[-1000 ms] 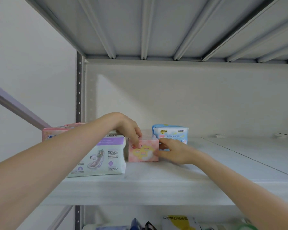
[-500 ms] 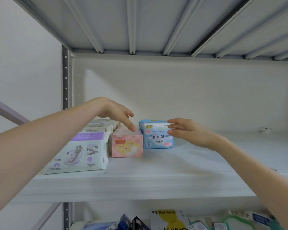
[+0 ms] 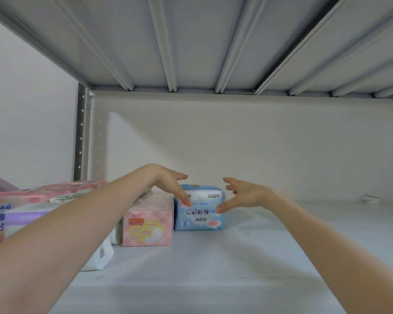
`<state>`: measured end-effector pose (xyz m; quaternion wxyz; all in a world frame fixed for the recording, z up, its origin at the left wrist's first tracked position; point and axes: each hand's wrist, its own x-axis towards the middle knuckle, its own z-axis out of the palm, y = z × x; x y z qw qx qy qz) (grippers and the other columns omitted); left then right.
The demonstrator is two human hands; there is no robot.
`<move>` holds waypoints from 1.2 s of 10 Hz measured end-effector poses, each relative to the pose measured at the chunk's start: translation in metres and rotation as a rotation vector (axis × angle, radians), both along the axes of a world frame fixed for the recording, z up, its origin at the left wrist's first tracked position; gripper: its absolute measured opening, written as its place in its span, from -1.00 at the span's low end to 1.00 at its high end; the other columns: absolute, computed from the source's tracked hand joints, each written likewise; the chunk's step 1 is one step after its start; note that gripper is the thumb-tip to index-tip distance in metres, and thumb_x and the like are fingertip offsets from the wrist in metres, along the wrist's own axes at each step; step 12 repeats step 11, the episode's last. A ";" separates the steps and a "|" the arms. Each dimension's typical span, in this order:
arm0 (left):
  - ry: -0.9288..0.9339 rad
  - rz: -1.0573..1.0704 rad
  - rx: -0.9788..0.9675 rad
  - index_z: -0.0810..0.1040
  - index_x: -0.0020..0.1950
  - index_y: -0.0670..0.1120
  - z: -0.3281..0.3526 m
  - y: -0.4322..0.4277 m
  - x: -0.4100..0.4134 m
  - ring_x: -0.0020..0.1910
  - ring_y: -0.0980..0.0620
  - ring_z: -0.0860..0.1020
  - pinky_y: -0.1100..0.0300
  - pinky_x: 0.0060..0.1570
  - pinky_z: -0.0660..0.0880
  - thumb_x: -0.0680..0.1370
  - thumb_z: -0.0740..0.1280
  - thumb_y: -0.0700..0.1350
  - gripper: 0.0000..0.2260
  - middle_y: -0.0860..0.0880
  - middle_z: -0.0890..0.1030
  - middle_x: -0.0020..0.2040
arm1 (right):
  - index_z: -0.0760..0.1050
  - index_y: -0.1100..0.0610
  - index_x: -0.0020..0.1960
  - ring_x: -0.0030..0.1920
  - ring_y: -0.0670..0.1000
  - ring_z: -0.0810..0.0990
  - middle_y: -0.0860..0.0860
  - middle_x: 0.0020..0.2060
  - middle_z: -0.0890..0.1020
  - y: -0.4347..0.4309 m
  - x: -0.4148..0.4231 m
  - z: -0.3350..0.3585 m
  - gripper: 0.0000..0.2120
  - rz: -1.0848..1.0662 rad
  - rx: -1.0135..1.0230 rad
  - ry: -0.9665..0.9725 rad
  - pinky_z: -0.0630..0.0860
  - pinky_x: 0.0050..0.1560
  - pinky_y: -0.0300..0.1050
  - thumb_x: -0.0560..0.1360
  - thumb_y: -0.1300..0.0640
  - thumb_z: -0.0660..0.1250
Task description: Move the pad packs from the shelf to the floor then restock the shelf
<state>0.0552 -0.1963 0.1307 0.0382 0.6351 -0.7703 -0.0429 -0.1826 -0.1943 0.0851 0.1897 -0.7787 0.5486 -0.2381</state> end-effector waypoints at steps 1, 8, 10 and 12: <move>-0.007 0.010 0.027 -0.02 0.58 0.09 -0.007 -0.009 -0.003 0.55 0.03 0.06 0.02 0.49 0.08 0.37 0.45 0.26 -0.06 0.09 0.06 0.58 | 0.21 0.00 0.48 0.42 -0.04 0.34 -0.10 0.37 0.43 -0.019 0.011 -0.013 -0.16 0.065 0.075 -0.035 0.33 0.36 -0.08 0.33 0.04 0.57; 0.034 -0.006 -0.070 0.23 0.52 -0.01 -0.022 -0.003 -0.002 0.41 -0.01 0.32 0.24 0.16 0.25 0.49 0.39 0.13 -0.34 0.02 0.32 0.47 | 0.44 -0.18 0.09 -0.13 -0.42 0.55 -0.34 -0.04 0.58 -0.013 0.023 -0.037 -0.75 0.199 0.075 -0.257 0.48 -0.25 -0.39 0.51 0.08 0.40; -0.045 0.014 -0.195 0.26 0.51 -0.01 -0.021 0.006 0.002 0.44 -0.05 0.28 0.02 0.41 0.24 0.48 0.39 0.16 -0.34 0.00 0.26 0.50 | 0.26 0.13 0.42 0.28 0.03 0.48 0.01 0.28 0.51 -0.010 0.021 -0.041 -0.38 0.016 -0.024 -0.103 0.39 0.30 -0.07 0.47 0.00 0.43; -0.104 0.029 -0.293 0.25 0.51 0.00 -0.024 0.017 0.002 0.47 -0.06 0.25 -0.05 0.45 0.14 0.51 0.31 0.22 -0.37 -0.01 0.25 0.51 | 0.06 0.15 0.50 0.36 0.13 0.40 0.10 0.36 0.42 -0.001 0.021 -0.038 -0.20 -0.124 -0.149 0.058 0.36 0.31 0.04 0.47 -0.14 0.38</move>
